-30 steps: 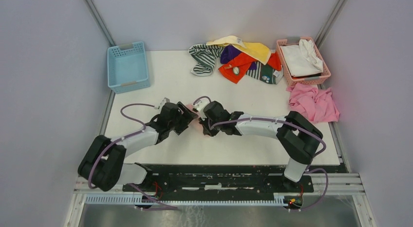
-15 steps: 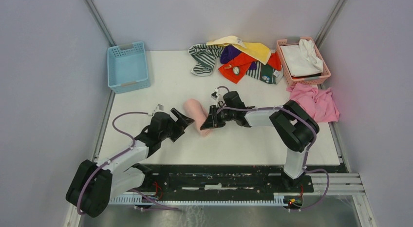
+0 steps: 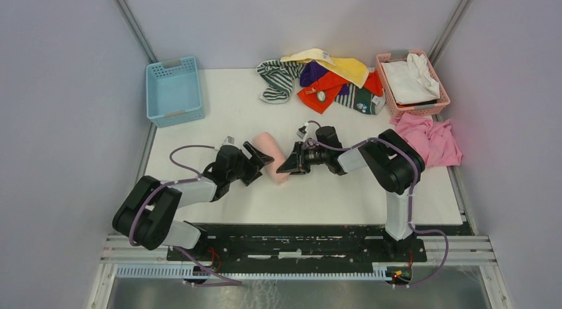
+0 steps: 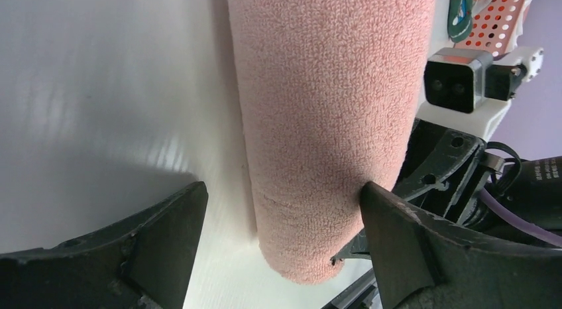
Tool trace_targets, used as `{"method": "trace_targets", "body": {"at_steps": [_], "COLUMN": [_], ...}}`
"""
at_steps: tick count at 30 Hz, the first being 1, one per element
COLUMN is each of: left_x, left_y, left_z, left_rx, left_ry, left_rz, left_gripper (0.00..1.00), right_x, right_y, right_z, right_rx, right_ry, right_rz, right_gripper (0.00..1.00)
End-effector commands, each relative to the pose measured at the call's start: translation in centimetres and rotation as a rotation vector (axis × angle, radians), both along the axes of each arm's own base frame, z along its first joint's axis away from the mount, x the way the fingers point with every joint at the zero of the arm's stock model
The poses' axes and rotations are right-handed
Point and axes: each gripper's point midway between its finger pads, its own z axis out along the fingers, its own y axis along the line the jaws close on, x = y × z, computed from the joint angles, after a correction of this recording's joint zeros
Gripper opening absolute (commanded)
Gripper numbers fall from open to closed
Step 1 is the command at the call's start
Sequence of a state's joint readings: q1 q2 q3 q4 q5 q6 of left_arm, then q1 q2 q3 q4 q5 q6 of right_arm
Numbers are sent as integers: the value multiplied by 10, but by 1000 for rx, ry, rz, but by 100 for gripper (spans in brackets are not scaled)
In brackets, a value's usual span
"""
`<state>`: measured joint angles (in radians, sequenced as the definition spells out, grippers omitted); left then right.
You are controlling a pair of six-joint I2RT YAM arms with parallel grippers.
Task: Roll the towels
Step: Pick up the towel at the center of the board.
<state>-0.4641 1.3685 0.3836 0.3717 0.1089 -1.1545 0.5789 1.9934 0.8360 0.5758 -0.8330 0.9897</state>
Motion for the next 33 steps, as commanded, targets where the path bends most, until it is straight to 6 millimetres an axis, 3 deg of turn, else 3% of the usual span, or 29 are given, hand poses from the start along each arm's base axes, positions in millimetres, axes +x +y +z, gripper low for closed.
{"method": "trace_targets", "body": {"at_steps": [1,8,15,17,22,27,30,33], "left_x": [25,25,19,16,14,27,41,57], "left_y": [-20,-35,-42,-43,-41,-30,-19,-4], "left_z": [21,2,-36,-45,-55,-35,-10,11], "left_rx": [-80,-69,-41,-24,-4,57,64,67], "left_ry": [-82,-49,40,58,81,38,-8,-40], "left_rz": [-22,-61,-63,-65,-47,1,51,107], "left_gripper": [91,91,84,81,60,41,36,32], "right_x": [-35,-32,-32,-31,-24,-19,-17,-18], "right_y": [-25,-30,-31,-31,-29,-32,-35,-40], "right_z": [-70,-81,-89,-89,-76,-45,-15,14], "right_rx": [-172,-163,-171,-172,-160,-191,-191,-197], "right_ry": [264,309,327,324,277,158,46,-51], "right_rz": [-47,-75,-78,-77,-69,-37,-4,24], "right_gripper": [1,2,2,3,7,32,56,73]}}
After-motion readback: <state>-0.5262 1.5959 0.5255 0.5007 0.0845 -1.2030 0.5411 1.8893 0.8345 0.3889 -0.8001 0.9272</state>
